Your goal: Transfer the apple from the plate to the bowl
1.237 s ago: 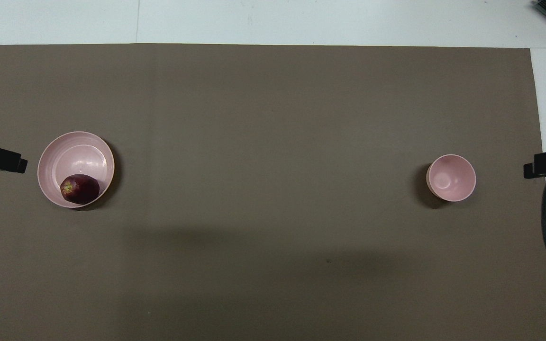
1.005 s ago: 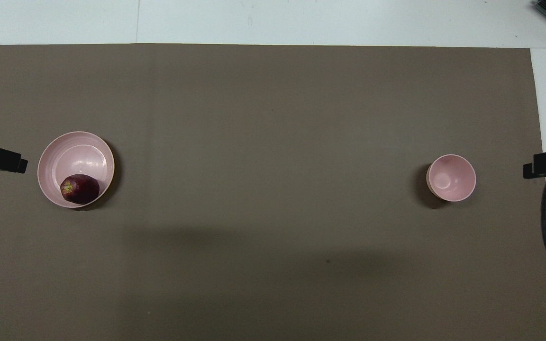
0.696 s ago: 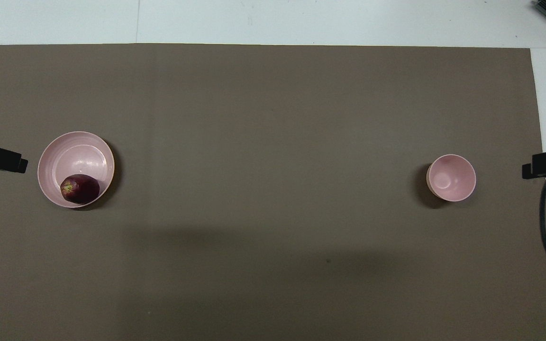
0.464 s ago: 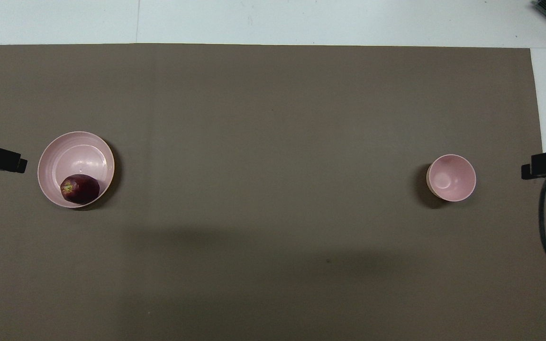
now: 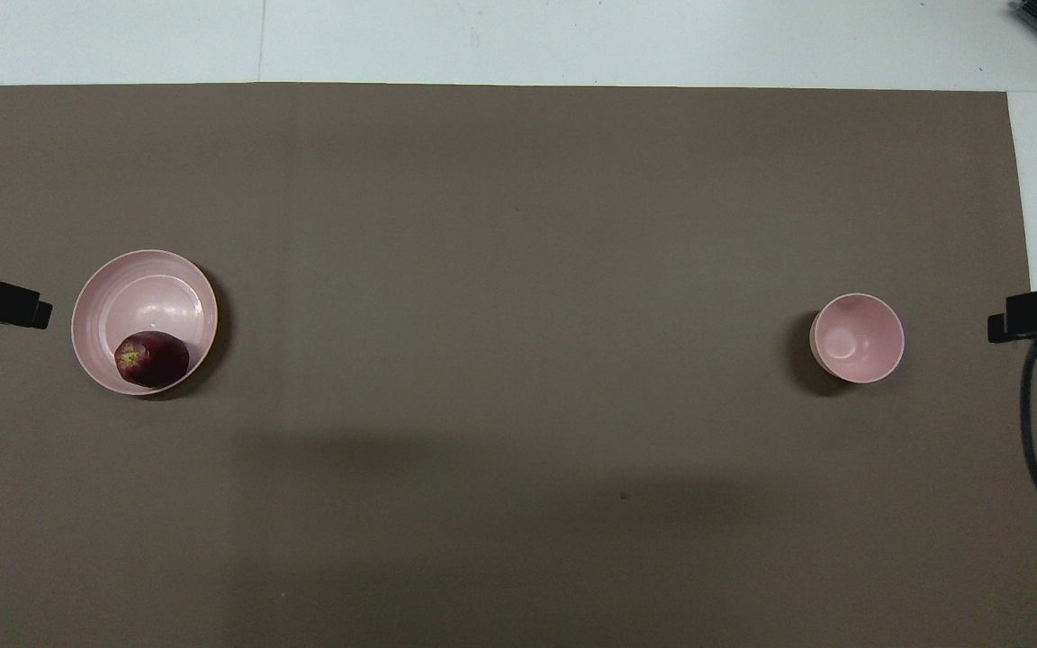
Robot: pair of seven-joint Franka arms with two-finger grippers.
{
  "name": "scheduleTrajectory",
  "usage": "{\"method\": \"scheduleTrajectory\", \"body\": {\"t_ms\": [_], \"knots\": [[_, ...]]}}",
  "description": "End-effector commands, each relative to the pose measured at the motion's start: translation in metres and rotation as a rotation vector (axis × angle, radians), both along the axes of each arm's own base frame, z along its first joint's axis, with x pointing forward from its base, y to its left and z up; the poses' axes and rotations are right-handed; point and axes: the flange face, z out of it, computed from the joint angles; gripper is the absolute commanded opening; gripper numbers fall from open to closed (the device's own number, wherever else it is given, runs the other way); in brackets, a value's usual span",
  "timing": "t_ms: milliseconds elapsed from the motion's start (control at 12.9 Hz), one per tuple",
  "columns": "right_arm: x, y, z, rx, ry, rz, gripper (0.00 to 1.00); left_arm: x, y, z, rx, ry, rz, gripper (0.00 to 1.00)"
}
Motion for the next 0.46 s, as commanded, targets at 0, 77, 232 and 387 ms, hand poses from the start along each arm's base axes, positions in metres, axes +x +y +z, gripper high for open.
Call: {"method": "scheduleTrajectory", "body": {"t_ms": [0,77,232,387], "knots": [[-0.0079,-0.0019,-0.0001,-0.004,0.001,0.01,1.0,-0.0067,0.0069,0.0022,-0.009,-0.007,0.005,1.0],[-0.0081,-0.0019,0.0005,-0.004,0.001,0.01,1.0,-0.0072,0.0072,0.0037,-0.008,-0.01,0.005,1.0],[-0.0077,-0.0019,0.0027,-0.004,-0.001,0.013,1.0,-0.0067,0.0055,0.0022,-0.007,-0.007,0.004,1.0],[-0.008,0.0,0.0055,-0.008,-0.011,0.025,1.0,-0.0067,0.0055,0.0022,-0.007,-0.007,0.004,1.0]]}}
